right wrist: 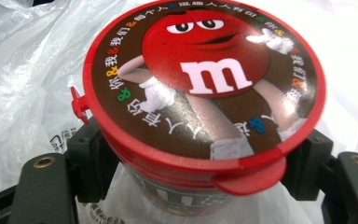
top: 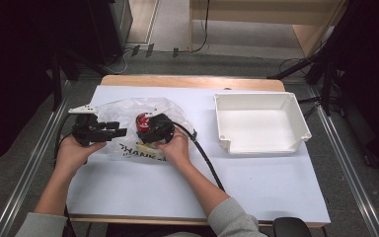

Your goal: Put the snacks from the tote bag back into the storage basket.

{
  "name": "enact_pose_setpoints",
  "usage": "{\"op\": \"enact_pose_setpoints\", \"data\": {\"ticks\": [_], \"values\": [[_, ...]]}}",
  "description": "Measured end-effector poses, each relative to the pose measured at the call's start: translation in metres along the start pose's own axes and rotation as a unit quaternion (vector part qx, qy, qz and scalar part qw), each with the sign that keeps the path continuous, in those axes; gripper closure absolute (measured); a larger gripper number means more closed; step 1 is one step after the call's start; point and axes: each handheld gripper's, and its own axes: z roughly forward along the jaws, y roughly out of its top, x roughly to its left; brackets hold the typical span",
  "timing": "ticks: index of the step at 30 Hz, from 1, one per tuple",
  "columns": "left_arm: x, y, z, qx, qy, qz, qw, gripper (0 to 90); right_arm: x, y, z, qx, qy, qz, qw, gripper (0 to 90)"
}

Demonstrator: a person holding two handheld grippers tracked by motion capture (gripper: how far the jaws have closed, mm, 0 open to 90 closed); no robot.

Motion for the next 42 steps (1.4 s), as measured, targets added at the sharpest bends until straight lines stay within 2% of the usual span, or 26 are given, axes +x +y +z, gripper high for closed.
{"op": "enact_pose_setpoints", "data": {"ticks": [8,11,14,22,29,42], "values": [[0.001,0.000,-0.001,-0.001,0.001,-0.001,1.0000,45.9,0.003,0.008,-0.012,-0.002,0.010,-0.008,0.9999,26.6],[0.001,0.000,-0.001,0.000,0.003,-0.002,1.0000,45.9,0.004,0.012,-0.017,0.010,0.016,0.002,0.9998,26.5],[0.001,-0.001,-0.001,0.001,0.002,0.000,1.0000,45.9,0.005,0.015,-0.024,0.013,0.024,-0.010,0.9996,26.5],[0.001,-0.001,0.000,0.003,0.002,-0.004,1.0000,45.8,0.010,0.023,-0.043,0.012,0.035,-0.019,0.9991,26.5],[0.001,-0.001,0.000,0.001,0.002,-0.001,1.0000,45.8,0.013,0.025,-0.054,0.025,0.043,-0.031,0.9983,26.6],[0.001,-0.001,0.002,0.003,0.003,-0.002,1.0000,46.1,0.013,0.023,-0.078,0.022,0.057,-0.036,0.9975,26.6]]}}
